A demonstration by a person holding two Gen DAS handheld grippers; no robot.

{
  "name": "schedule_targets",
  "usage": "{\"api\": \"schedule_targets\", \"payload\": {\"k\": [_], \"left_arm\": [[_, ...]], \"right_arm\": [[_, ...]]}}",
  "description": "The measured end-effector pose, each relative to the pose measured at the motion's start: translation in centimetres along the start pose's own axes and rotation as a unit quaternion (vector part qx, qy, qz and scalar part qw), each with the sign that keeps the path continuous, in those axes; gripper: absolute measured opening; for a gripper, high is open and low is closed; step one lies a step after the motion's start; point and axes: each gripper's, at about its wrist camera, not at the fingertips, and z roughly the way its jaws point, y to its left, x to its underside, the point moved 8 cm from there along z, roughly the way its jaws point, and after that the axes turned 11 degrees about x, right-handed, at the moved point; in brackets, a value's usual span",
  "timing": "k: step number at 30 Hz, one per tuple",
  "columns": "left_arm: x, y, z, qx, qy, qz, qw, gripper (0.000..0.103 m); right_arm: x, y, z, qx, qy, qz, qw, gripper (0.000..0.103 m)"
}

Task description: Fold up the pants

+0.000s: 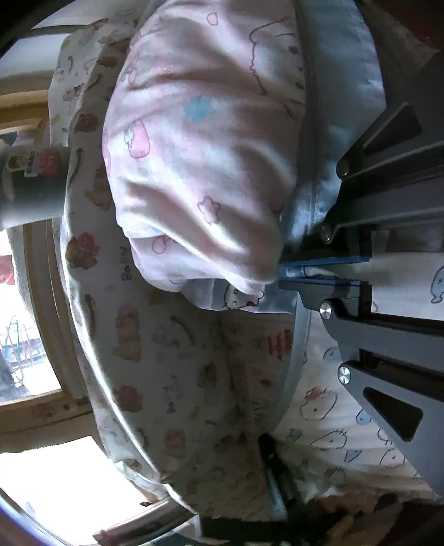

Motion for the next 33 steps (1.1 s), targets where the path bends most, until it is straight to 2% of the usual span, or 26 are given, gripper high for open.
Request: {"api": "schedule_targets", "payload": {"k": [2, 3, 4, 5, 7, 8, 13, 15, 18, 20, 25, 29, 33], "left_arm": [[0.1, -0.2, -0.7, -0.005, -0.004, 0.014, 0.9999, 0.016], [0.1, -0.2, -1.1, -0.016, -0.005, 0.019, 0.9997, 0.033], [0.1, -0.2, -1.8, -0.034, -0.009, 0.025, 0.9991, 0.042], [0.2, -0.5, -2.4, -0.045, -0.015, 0.032, 0.9984, 0.041], [0.5, -1.0, -4.0, -0.047, -0.021, 0.042, 0.9978, 0.041], [0.8, -1.2, -4.9, -0.043, -0.024, 0.046, 0.9977, 0.041], [4.4, -2.6, -11.2, -0.047, -0.049, 0.087, 0.9939, 0.043], [6.0, -3.3, -13.1, -0.043, -0.056, 0.093, 0.9931, 0.043], [9.0, -4.9, -15.7, -0.041, -0.086, 0.102, 0.9902, 0.043], [10.9, -5.5, -18.3, -0.056, -0.117, 0.112, 0.9853, 0.043], [15.2, -5.1, -24.8, -0.070, -0.191, 0.116, 0.9722, 0.043], [18.9, -3.8, -29.7, -0.089, -0.230, 0.100, 0.9639, 0.045], [22.9, -2.4, -32.6, -0.127, -0.252, 0.089, 0.9553, 0.047]], "right_arm": [[-0.2, -0.4, -0.4, 0.006, -0.011, 0.007, 1.000, 0.006], [-0.3, -0.7, -0.8, 0.014, -0.018, 0.011, 1.000, 0.006], [-0.3, -0.9, -1.1, 0.018, -0.021, 0.011, 1.000, 0.012], [-0.4, -1.0, -1.5, 0.022, -0.025, 0.010, 0.999, 0.017], [-0.6, -1.1, -2.7, 0.015, -0.035, 0.009, 0.999, 0.050], [-0.7, -1.4, -3.4, 0.010, -0.046, 0.011, 0.999, 0.053], [-1.2, -2.3, -8.1, -0.005, -0.085, 0.041, 0.996, 0.053], [-0.5, -1.9, -10.0, -0.018, -0.090, 0.040, 0.995, 0.053], [1.2, -1.1, -13.9, -0.026, -0.125, 0.024, 0.992, 0.053], [2.9, -1.0, -16.8, -0.033, -0.153, 0.026, 0.987, 0.053], [6.6, -0.1, -22.0, -0.068, -0.190, 0.036, 0.979, 0.053], [9.3, 1.8, -25.6, -0.088, -0.220, 0.021, 0.971, 0.053], [12.7, 3.3, -28.6, -0.091, -0.248, 0.013, 0.964, 0.053]]}}
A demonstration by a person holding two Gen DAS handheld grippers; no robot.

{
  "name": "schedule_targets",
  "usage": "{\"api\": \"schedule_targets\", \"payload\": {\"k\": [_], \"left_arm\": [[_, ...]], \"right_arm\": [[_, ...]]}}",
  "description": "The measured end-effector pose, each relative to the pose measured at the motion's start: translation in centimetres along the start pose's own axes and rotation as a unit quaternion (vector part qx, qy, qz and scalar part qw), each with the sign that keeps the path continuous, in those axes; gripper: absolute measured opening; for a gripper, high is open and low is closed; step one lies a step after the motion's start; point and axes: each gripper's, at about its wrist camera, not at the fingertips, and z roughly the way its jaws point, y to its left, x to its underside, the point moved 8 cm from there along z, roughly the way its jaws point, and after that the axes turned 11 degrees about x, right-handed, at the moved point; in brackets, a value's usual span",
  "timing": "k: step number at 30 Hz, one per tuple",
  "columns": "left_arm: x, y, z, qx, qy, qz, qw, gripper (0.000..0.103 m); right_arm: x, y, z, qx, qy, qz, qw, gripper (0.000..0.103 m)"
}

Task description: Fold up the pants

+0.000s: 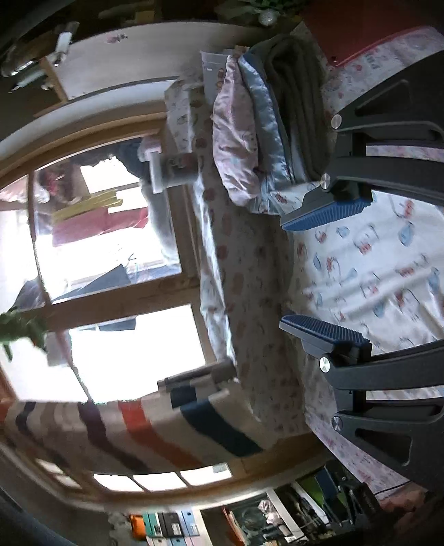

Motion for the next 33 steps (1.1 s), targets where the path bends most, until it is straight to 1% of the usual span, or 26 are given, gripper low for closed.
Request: {"api": "schedule_targets", "payload": {"k": [2, 4, 6, 9, 10, 11, 13, 16, 18, 20, 23, 26, 27, 28, 29, 30, 32, 33], "left_arm": [[1.8, 0.4, -1.4, -0.021, -0.003, 0.000, 0.9998, 0.047], [3.8, 0.4, -2.4, -0.024, -0.002, -0.005, 0.9997, 0.047], [5.9, 0.3, -2.6, -0.022, 0.010, -0.021, 0.9995, 0.047], [8.7, -0.3, -2.5, 0.012, 0.023, -0.067, 0.9974, 0.047], [9.6, -0.5, -2.4, 0.018, 0.026, -0.080, 0.9963, 0.047], [10.2, -0.9, -2.4, 0.021, 0.027, -0.084, 0.9959, 0.047], [11.3, -2.0, -2.2, 0.025, 0.033, -0.064, 0.9971, 0.047], [12.0, -3.5, -1.7, 0.011, 0.039, -0.014, 0.9991, 0.047], [12.3, -4.1, -1.3, 0.003, 0.042, -0.002, 0.9991, 0.047], [12.7, -4.1, -1.0, 0.004, 0.041, -0.023, 0.9989, 0.047], [13.3, -4.1, -0.5, 0.009, 0.041, -0.050, 0.9979, 0.047], [13.7, -4.6, 0.1, 0.005, 0.045, -0.037, 0.9983, 0.046], [13.7, -4.6, 0.2, -0.002, 0.044, -0.030, 0.9986, 0.045], [13.7, -4.5, 0.4, -0.007, 0.044, -0.028, 0.9986, 0.045], [13.7, -4.4, 0.6, -0.008, 0.046, -0.031, 0.9985, 0.045], [13.7, -4.2, 0.8, -0.007, 0.046, -0.039, 0.9982, 0.045], [13.6, -3.8, 1.0, -0.003, 0.041, -0.058, 0.9975, 0.045], [13.5, -3.6, 1.1, -0.009, 0.038, -0.061, 0.9974, 0.045]], "right_arm": [[1.2, 0.3, -1.3, 0.009, -0.007, -0.003, 1.000, 0.053], [2.9, 0.7, -2.6, 0.018, -0.010, -0.009, 1.000, 0.053], [4.7, 0.7, -3.2, 0.032, -0.002, -0.014, 0.999, 0.053], [7.8, 0.0, -4.4, 0.044, 0.017, 0.002, 0.999, 0.053], [8.7, -0.4, -4.7, 0.047, 0.023, 0.010, 0.999, 0.053], [9.6, -0.8, -4.9, 0.051, 0.031, 0.017, 0.998, 0.053], [11.7, -1.4, -5.5, 0.056, 0.045, 0.025, 0.997, 0.053], [14.8, -1.7, -6.0, 0.070, 0.064, 0.018, 0.995, 0.053], [16.3, -1.8, -6.0, 0.060, 0.084, 0.027, 0.994, 0.052], [17.5, -1.9, -5.9, 0.040, 0.100, 0.047, 0.993, 0.049], [18.1, -1.8, -5.9, 0.031, 0.101, 0.056, 0.993, 0.049], [18.8, -0.9, -5.7, 0.016, 0.113, 0.052, 0.992, 0.049], [18.9, -0.7, -5.7, 0.023, 0.116, 0.046, 0.992, 0.049], [19.0, -0.4, -5.6, 0.039, 0.118, 0.036, 0.992, 0.049], [19.0, 0.0, -5.7, 0.041, 0.113, 0.029, 0.992, 0.049], [18.9, 0.3, -5.7, 0.040, 0.111, 0.026, 0.993, 0.049], [19.0, 0.6, -5.3, 0.059, 0.115, 0.013, 0.992, 0.048], [19.2, 0.6, -5.0, 0.065, 0.118, 0.009, 0.991, 0.048]]}}
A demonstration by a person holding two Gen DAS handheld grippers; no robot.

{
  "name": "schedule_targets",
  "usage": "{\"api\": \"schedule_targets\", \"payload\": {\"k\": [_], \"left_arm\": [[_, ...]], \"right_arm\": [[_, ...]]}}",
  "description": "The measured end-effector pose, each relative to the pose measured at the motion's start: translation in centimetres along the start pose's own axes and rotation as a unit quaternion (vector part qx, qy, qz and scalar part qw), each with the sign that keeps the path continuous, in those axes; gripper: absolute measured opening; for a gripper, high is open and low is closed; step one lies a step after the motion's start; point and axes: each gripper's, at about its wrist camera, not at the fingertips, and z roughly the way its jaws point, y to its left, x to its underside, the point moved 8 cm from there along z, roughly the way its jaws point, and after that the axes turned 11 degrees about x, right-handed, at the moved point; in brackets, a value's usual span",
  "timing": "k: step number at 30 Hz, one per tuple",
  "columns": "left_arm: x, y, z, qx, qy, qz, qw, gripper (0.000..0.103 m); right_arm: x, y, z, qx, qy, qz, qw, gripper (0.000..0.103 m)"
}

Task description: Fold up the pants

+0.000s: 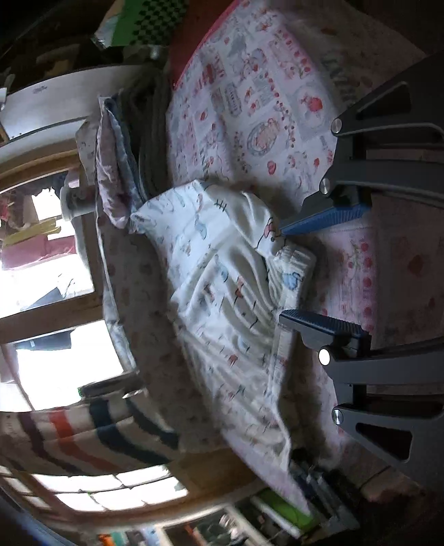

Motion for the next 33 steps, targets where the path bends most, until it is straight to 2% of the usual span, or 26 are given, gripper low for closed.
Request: {"api": "schedule_targets", "payload": {"k": [2, 4, 5, 6, 7, 9, 10, 12, 19, 23, 26, 28, 30, 32, 33], "left_arm": [[-0.2, 0.6, 0.0, -0.017, -0.008, -0.003, 0.9998, 0.044], [-0.2, 1.1, 0.0, -0.017, -0.013, -0.005, 0.9998, 0.031], [-0.1, 1.1, 0.1, -0.008, -0.013, -0.005, 0.9999, 0.027], [0.0, 1.0, 0.1, 0.003, -0.012, -0.005, 0.9999, 0.018], [0.1, 0.8, 0.1, 0.011, -0.011, -0.005, 0.9999, 0.013], [0.1, 0.4, -0.3, 0.002, -0.020, 0.004, 0.9998, 0.009], [0.1, 0.2, -0.5, -0.007, -0.024, 0.010, 0.9996, 0.009], [0.0, 0.1, -0.9, -0.022, -0.031, 0.012, 0.9992, 0.008], [-0.1, -1.1, -4.0, -0.067, -0.056, 0.027, 0.9958, 0.007], [0.5, -1.1, -4.2, -0.078, -0.047, 0.031, 0.9954, 0.008], [1.7, -0.8, -3.2, -0.070, -0.022, 0.024, 0.9970, 0.008], [2.1, -0.9, -3.2, -0.063, -0.024, 0.024, 0.9974, 0.011], [2.3, -1.0, -3.5, -0.052, -0.023, 0.025, 0.9981, 0.012], [2.3, -0.8, -3.9, -0.023, -0.018, 0.010, 0.9995, 0.015], [2.3, -0.7, -4.2, -0.014, -0.017, 0.008, 0.9997, 0.019]], "right_arm": [[0.0, -0.2, 0.3, -0.005, 0.004, 0.012, 1.000, 0.045], [-0.1, -0.5, 0.4, -0.012, 0.007, 0.029, 0.999, 0.043], [-0.2, -0.5, 0.5, -0.016, 0.009, 0.033, 0.999, 0.039], [-0.2, -0.5, 0.7, -0.019, 0.014, 0.034, 0.999, 0.038], [-0.3, -0.4, 0.8, -0.019, 0.013, 0.035, 0.999, 0.038], [-0.4, -0.2, 1.0, -0.018, 0.014, 0.036, 0.999, 0.028], [-0.4, -0.2, 1.1, -0.011, 0.015, 0.036, 0.999, 0.013], [-0.5, -0.4, 1.0, -0.001, 0.006, 0.034, 0.999, 0.009], [-1.6, -0.8, -2.6, -0.006, -0.034, 0.039, 0.999, 0.007], [-1.4, -1.2, -3.0, -0.003, -0.023, 0.040, 0.999, 0.007], [0.0, -1.5, -1.8, 0.002, 0.001, 0.038, 0.999, 0.007], [0.8, -1.7, -1.2, -0.003, 0.017, 0.047, 0.999, 0.007], [0.8, -1.9, -1.3, -0.002, 0.013, 0.046, 0.999, 0.008], [0.7, -1.8, -1.4, -0.001, 0.011, 0.036, 0.999, 0.008], [0.6, -1.7, -1.5, -0.002, 0.010, 0.035, 0.999, 0.008]]}}
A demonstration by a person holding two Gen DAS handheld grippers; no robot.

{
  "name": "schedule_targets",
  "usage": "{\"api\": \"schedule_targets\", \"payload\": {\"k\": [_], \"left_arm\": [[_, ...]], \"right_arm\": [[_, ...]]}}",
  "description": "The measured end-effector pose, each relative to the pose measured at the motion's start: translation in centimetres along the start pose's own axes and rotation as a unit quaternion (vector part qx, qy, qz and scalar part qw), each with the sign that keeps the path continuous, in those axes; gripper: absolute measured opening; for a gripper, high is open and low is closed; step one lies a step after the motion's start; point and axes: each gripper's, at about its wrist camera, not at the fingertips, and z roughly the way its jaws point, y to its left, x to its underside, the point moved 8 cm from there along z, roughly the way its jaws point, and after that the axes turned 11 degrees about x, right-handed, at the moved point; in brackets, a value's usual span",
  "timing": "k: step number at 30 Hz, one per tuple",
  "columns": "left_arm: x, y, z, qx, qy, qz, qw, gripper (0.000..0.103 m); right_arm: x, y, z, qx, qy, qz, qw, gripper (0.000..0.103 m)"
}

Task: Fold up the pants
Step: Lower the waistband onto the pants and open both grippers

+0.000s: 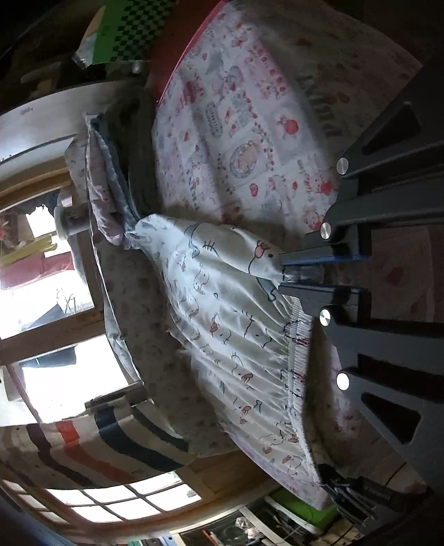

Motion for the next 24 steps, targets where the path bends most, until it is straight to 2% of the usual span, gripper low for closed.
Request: {"api": "schedule_targets", "payload": {"k": [3, 4, 6, 8, 13, 16, 21, 23, 24], "left_arm": [[0.1, 0.3, -1.0, -0.007, -0.004, 0.016, 0.9998, 0.034], [0.1, 0.5, -1.5, -0.013, -0.008, 0.024, 0.9996, 0.036], [0.1, 0.9, -2.2, -0.021, -0.016, 0.031, 0.9992, 0.039], [-0.1, 1.5, -2.7, -0.028, -0.024, 0.028, 0.9990, 0.039], [-0.9, 3.3, -4.3, -0.042, -0.048, 0.017, 0.9978, 0.039], [-1.0, 4.6, -4.6, -0.073, -0.051, 0.018, 0.9959, 0.039], [-1.3, 7.4, -5.0, -0.109, -0.055, -0.013, 0.9924, 0.039], [-1.4, 8.8, -5.5, -0.135, -0.054, -0.013, 0.9893, 0.039], [-1.3, 9.4, -5.8, -0.145, -0.054, -0.013, 0.9878, 0.039]], "right_arm": [[-0.5, 0.0, -0.5, 0.013, -0.015, -0.010, 1.000, 0.010], [-0.7, -0.1, -0.8, 0.025, -0.026, -0.017, 0.999, 0.010], [-1.2, -0.1, -1.5, 0.049, -0.049, -0.029, 0.997, 0.017], [-1.9, 0.1, -2.1, 0.055, -0.067, -0.047, 0.995, 0.027], [-4.6, 2.3, -3.8, 0.027, -0.121, -0.095, 0.988, 0.027], [-4.7, 6.3, -4.8, -0.028, -0.139, -0.133, 0.981, 0.027], [-2.2, 14.1, -4.4, -0.163, -0.086, -0.158, 0.970, 0.027], [-0.8, 17.0, -4.1, -0.199, -0.071, -0.175, 0.962, 0.027], [-0.2, 18.0, -3.9, -0.204, -0.075, -0.187, 0.958, 0.027]]}}
